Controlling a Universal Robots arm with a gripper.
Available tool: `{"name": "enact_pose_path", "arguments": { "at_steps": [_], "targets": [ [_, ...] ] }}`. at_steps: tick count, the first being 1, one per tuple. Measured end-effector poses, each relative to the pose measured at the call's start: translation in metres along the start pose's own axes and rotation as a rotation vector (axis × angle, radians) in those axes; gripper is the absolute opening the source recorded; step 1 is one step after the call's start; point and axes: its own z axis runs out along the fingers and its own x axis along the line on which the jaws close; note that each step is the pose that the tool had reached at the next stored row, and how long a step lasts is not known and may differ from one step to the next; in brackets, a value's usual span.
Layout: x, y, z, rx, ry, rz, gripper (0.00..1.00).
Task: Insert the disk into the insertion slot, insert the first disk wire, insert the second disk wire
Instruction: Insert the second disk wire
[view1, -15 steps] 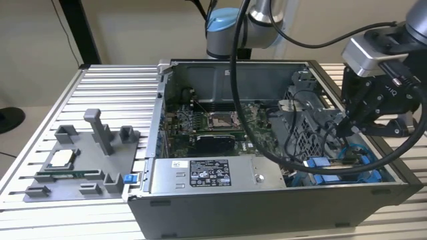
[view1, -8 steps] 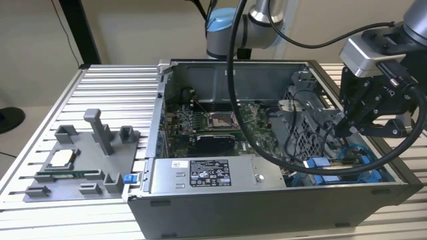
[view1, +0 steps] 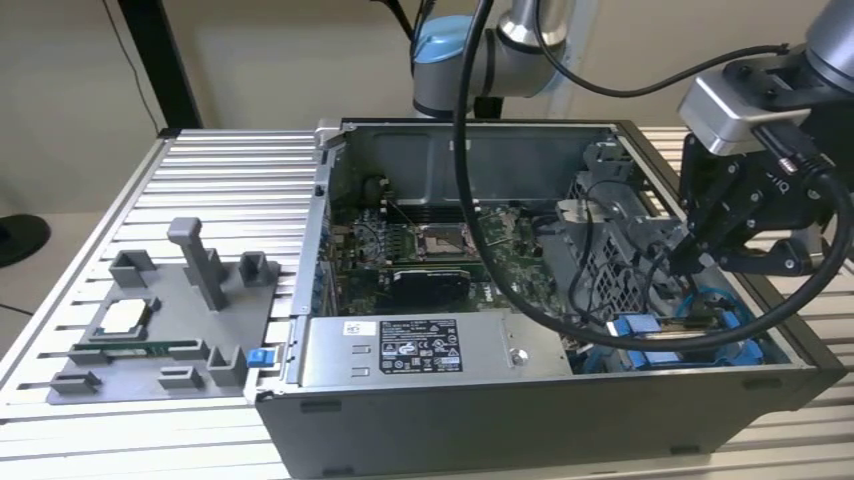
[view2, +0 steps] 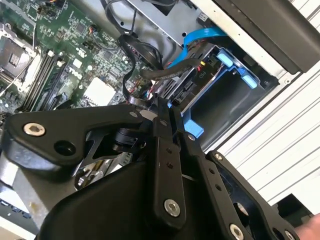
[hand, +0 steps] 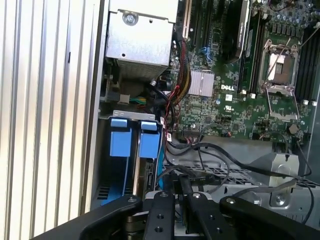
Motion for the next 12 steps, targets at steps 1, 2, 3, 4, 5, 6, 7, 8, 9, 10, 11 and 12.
{"name": "enact_pose_path", "arguments": {
  "at_steps": [1,2,3,4,5,6,7,8,9,10,11,12],
  "targets": [
    [0.0,0.0,0.0003,0.0007,0.0001,0.0,0.0],
    [0.0001,0.0002,0.0006,0.0021,0.0005,0.0,0.0],
    [0.0002,0.0004,0.0011,0.0041,0.0008,-0.001,0.0],
    [0.0003,0.0008,0.0019,0.0068,0.0015,-0.001,0.0],
    [0.0004,0.0014,0.0026,0.0084,0.0039,-0.001,0.0],
    [0.0005,0.0021,0.0032,0.0096,0.0071,-0.002,0.0],
    [0.0005,0.0028,0.004,0.011,0.0111,-0.002,0.0],
    [0.0006,0.0034,0.0047,0.0127,0.0148,-0.002,0.0],
    [0.0007,0.004,0.0055,0.0143,0.0187,-0.003,0.0],
    [0.0007,0.0044,0.0062,0.0154,0.0223,-0.003,0.0],
    [0.0008,0.005,0.0069,0.0166,0.0264,-0.003,0.0],
    [0.0009,0.0054,0.0076,0.0179,0.03,-0.003,0.0]
  ]
}}
